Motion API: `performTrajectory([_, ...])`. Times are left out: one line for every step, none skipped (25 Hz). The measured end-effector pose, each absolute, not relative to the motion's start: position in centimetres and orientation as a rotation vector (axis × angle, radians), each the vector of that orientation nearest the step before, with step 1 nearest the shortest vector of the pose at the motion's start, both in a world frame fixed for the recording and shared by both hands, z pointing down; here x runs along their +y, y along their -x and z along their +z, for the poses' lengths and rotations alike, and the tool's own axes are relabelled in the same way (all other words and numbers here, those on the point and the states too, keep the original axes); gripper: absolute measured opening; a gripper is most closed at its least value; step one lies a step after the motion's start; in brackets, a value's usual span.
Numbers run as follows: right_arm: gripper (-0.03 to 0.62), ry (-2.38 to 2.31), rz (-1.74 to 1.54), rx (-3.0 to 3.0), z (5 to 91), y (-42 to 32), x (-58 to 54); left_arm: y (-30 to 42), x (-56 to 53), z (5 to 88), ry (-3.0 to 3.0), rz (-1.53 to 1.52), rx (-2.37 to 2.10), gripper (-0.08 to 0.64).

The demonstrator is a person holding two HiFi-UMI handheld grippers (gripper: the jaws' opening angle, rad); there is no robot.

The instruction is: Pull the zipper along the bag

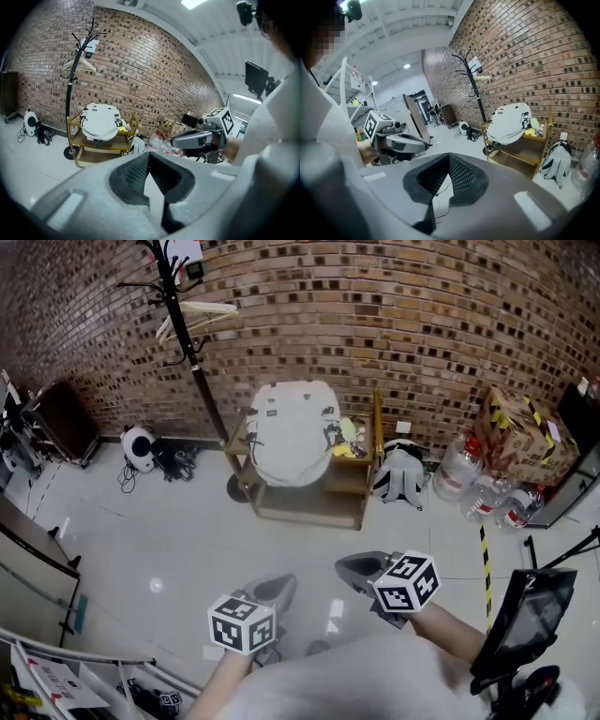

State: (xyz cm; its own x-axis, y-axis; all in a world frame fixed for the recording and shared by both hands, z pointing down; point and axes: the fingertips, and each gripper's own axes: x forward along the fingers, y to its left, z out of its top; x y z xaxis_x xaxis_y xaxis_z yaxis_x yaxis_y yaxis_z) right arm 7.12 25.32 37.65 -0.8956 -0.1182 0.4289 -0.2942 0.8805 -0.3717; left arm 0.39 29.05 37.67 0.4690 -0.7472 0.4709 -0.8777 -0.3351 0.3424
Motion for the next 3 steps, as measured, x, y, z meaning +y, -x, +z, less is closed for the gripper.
performTrajectory([0.0,-0.301,0.614,-2.648,37.82,-7.2,25.46,-0.52,29.08,37.74,-2.165,0.311,-1.342,0.0])
performTrajectory([0.0,-0.299,0.617,-2.645,37.99,-7.27,25.61,-0.66,29.12,37.81,-2.165,0.313,-1.34,0.0])
performTrajectory([0.0,-0.297,0.62,-2.642,38.16,-7.35,25.75,-0.8,29.15,37.89,-2.164,0.315,-1.338,0.0])
